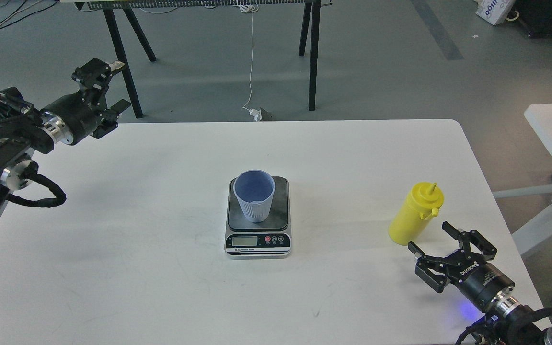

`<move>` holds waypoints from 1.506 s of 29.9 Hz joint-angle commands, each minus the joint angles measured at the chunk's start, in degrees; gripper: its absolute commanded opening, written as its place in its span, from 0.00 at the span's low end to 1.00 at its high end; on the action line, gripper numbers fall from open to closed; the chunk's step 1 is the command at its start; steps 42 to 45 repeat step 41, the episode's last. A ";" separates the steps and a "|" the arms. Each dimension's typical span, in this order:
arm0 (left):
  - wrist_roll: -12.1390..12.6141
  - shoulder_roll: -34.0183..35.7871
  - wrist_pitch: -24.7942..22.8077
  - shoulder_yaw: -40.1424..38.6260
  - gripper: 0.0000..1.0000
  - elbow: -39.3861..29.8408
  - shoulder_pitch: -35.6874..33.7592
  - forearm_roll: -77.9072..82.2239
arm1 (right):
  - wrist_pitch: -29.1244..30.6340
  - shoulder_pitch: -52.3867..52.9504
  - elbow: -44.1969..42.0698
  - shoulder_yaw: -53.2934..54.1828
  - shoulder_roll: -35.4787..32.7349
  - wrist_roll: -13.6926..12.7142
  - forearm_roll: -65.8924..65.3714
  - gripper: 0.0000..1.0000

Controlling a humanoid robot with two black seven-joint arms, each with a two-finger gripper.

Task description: Pour seasoning into cup on scale with both arms

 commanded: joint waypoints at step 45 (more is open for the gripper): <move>0.00 0.62 0.00 -0.97 1.00 -0.13 -1.66 -1.14 | -0.01 46.29 -25.25 -13.33 -4.84 0.01 -7.06 0.98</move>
